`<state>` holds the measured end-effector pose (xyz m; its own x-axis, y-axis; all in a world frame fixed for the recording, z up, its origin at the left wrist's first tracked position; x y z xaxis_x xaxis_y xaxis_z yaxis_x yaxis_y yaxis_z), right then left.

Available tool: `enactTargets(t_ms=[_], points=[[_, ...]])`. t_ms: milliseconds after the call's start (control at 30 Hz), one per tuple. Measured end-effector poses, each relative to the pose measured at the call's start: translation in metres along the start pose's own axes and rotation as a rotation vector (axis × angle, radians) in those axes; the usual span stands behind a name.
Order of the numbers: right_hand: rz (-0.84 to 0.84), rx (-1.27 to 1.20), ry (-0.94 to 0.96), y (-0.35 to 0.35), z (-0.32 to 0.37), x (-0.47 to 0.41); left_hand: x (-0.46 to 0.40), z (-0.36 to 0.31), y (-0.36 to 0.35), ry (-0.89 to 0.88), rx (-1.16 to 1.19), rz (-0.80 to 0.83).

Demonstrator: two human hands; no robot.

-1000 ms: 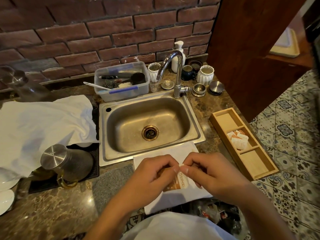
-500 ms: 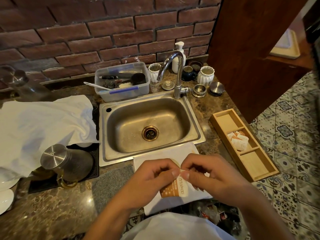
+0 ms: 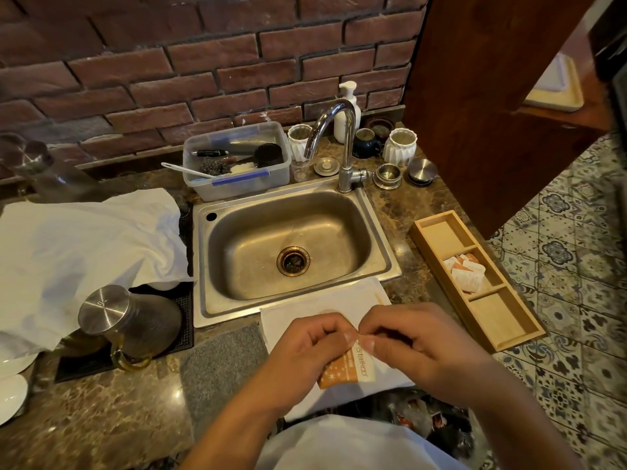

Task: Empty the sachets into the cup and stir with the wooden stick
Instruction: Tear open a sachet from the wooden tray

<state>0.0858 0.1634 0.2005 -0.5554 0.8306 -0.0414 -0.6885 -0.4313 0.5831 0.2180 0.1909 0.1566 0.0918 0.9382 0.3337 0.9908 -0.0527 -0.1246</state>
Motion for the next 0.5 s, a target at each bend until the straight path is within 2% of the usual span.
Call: enactTargets(t_ms=[200,267,400,500], points=[[-0.202,0.086,0.108,-0.002,0.009,0.002,-0.002,0.0,0.004,0.048,0.084,-0.037],[-0.242,0.049,0.081,-0.001,0.007,0.004,-0.002,-0.003,0.005,0.035,0.061,-0.034],[-0.193,-0.183,-0.091,-0.003,-0.006,0.008,-0.002,-0.01,0.005,-0.019,-0.032,-0.043],[-0.181,-0.226,-0.117,-0.003,-0.007,0.008,0.0,-0.011,0.005,-0.028,-0.073,-0.025]])
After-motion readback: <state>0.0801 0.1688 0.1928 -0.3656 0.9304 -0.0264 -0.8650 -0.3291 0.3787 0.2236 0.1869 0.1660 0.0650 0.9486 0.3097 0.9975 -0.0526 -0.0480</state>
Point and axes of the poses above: each hand's wrist, its own x-axis away from the middle knuckle, its own y-axis out of the back of the hand, z = x × y, the point moved 7 cm from there along -x, towards the middle knuckle, and after that the axes turned 11 degrees about -z, right-handed, at the moved point
